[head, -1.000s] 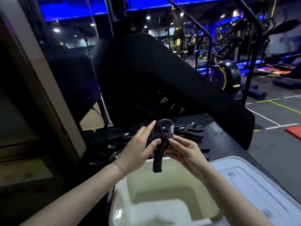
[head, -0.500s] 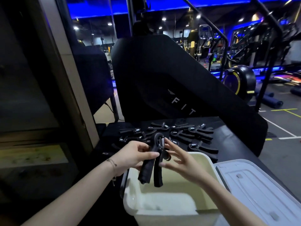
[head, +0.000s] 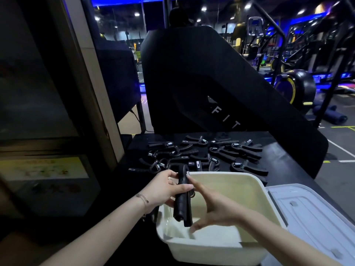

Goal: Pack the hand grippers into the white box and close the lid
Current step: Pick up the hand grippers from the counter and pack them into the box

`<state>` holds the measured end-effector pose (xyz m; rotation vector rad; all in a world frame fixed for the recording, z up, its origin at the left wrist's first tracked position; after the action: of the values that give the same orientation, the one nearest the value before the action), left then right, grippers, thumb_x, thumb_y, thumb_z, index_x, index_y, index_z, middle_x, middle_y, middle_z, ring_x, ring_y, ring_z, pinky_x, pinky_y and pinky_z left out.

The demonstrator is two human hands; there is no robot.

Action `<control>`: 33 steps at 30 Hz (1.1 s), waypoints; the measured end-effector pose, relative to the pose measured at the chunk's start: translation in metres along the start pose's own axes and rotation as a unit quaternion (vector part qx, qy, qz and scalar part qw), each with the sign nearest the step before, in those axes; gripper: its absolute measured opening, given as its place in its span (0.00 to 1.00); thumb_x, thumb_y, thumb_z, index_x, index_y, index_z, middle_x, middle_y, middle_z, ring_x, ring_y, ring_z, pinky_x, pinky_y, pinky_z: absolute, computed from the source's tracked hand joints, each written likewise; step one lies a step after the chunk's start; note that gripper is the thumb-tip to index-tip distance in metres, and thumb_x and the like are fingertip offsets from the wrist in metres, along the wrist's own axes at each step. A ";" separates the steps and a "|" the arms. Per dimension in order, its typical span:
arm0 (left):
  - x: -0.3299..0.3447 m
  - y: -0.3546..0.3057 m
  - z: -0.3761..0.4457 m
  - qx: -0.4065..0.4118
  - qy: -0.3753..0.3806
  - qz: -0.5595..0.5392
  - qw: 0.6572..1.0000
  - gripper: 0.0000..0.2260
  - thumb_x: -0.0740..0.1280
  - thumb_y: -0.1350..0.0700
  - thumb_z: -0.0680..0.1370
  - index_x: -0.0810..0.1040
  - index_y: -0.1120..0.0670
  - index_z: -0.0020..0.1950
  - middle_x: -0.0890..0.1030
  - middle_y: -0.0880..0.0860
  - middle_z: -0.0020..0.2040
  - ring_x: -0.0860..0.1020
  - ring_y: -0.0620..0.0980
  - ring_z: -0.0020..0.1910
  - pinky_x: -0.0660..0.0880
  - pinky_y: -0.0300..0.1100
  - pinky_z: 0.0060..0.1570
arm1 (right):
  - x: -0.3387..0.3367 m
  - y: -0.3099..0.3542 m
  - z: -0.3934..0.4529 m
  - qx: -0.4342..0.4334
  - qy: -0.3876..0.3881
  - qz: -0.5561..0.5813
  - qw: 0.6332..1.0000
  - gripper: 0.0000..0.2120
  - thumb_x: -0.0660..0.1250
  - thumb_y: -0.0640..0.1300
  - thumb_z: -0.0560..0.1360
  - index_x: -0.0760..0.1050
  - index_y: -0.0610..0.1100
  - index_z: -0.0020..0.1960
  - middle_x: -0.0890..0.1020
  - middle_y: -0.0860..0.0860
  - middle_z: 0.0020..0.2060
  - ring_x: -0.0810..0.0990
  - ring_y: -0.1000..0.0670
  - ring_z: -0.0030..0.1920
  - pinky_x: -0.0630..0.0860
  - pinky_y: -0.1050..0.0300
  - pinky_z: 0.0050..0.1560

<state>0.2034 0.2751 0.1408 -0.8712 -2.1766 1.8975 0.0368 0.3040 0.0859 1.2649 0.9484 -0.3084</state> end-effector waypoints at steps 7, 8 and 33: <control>0.001 0.021 0.001 -0.033 0.016 0.071 0.997 0.23 0.76 0.55 0.69 0.69 0.55 0.58 0.82 0.53 0.38 0.83 0.48 0.37 0.79 0.45 0.34 | 0.000 -0.007 0.012 0.040 -0.027 0.155 0.987 0.23 0.74 0.47 0.70 0.70 0.57 0.61 0.78 0.54 0.59 0.76 0.59 0.60 0.70 0.51 0.67; 0.001 0.021 0.002 -0.025 0.012 0.085 0.996 0.23 0.76 0.54 0.69 0.70 0.54 0.58 0.81 0.53 0.39 0.83 0.48 0.38 0.79 0.44 0.34 | -0.003 -0.008 0.014 0.040 -0.059 0.185 0.980 0.20 0.73 0.44 0.71 0.72 0.54 0.59 0.79 0.52 0.58 0.79 0.56 0.57 0.73 0.49 0.64; -0.057 0.019 0.022 0.078 -0.112 0.049 0.989 0.09 0.69 0.54 0.75 0.75 0.50 0.53 0.81 0.50 0.52 0.81 0.43 0.49 0.81 0.47 0.42 | -0.011 -0.011 0.056 0.093 -0.109 0.245 0.959 0.13 0.78 0.39 0.64 0.81 0.40 0.48 0.84 0.49 0.43 0.82 0.54 0.45 0.77 0.58 0.53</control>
<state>0.2474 0.2288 0.1339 -0.7838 -2.0990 2.2777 0.0464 0.2470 0.0867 1.5567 0.4008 -0.1429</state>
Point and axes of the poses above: each hand's wrist, its own z-axis towards the middle knuckle, its own x-axis out of the palm, y = z × x, the point moved 2 cm from there along z, towards the middle knuckle
